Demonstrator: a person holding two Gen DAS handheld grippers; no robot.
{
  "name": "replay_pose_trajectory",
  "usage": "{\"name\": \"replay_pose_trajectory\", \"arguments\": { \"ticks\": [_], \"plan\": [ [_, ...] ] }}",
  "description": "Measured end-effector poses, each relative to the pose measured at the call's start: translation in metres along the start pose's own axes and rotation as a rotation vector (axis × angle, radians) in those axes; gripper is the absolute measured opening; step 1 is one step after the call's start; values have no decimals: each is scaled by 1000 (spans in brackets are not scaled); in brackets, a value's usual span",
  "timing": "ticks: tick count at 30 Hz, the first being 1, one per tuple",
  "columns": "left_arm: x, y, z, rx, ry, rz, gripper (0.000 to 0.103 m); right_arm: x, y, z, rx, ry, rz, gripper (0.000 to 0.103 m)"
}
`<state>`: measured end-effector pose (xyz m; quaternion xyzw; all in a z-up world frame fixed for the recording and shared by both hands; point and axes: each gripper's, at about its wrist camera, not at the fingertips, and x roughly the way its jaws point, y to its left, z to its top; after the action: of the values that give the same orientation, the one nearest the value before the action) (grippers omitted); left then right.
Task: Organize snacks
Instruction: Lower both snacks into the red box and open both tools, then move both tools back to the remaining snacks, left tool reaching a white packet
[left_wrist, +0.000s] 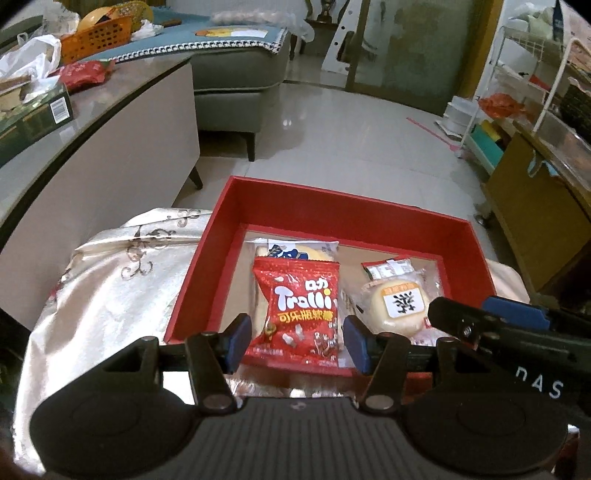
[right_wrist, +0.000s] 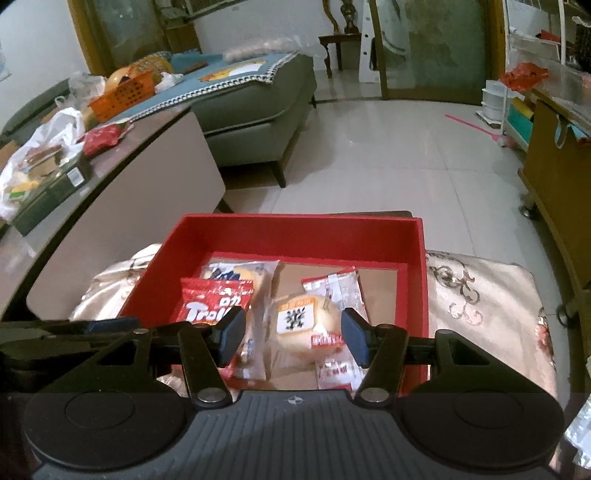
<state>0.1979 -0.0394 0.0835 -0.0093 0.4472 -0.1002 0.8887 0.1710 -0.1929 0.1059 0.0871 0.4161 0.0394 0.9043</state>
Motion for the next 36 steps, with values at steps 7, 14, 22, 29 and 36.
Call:
{"name": "replay_pose_trajectory", "arguments": {
  "ticks": [7,14,22,29,36],
  "plan": [
    [-18,-2,-11,19,-14,-13,52,-23,3,-9,-2,-11,-3,66],
    [-35,1,-24,37,-20,-15,53,-35,6,-21,-6,-1,-6,67],
    [-45,9,-40,44,-6,-2,53,-49,11,-37,-17,8,1,68],
    [-49,28,-55,8,39,2,53,-59,12,-51,-14,29,7,69],
    [-38,35,-71,-13,113,-1,53,-67,5,-62,-9,56,0,70]
  ]
}}
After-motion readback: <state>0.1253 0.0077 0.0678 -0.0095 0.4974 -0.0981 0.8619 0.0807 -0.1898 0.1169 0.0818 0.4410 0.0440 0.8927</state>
